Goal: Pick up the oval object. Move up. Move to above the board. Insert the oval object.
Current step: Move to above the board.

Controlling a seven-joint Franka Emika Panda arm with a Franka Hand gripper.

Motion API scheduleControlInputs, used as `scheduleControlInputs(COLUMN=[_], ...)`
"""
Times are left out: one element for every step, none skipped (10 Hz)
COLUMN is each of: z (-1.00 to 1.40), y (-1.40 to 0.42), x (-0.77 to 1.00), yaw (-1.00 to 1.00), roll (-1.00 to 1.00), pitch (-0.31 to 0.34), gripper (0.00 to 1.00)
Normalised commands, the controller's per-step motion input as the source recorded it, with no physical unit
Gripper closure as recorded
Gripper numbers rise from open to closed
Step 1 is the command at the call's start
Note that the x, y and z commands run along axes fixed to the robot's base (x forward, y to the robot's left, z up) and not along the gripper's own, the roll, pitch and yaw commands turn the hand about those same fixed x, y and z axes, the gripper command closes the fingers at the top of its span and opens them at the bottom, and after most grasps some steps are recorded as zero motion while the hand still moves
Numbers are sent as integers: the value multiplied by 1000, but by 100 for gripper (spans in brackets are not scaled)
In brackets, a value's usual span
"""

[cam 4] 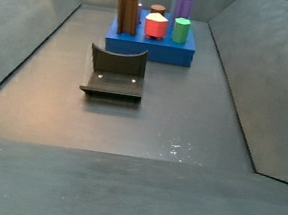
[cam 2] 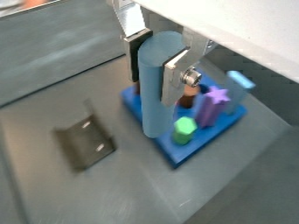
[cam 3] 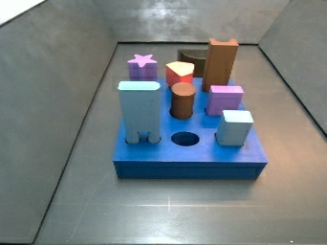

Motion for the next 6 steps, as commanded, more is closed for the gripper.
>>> scheduleControlInputs(z=[3,5,6,8,11,10], y=[-1000,-1000,-1000,-1000,-1000,-1000], x=[271,276,281,296,301,315], yaw=[-810,-471,-341,-153,-72,-25], roll=[-11,-25,-31,-33,-25,-1], pitch=[73,77,79,86,87,92], gripper=[100,100,100,100,100,100])
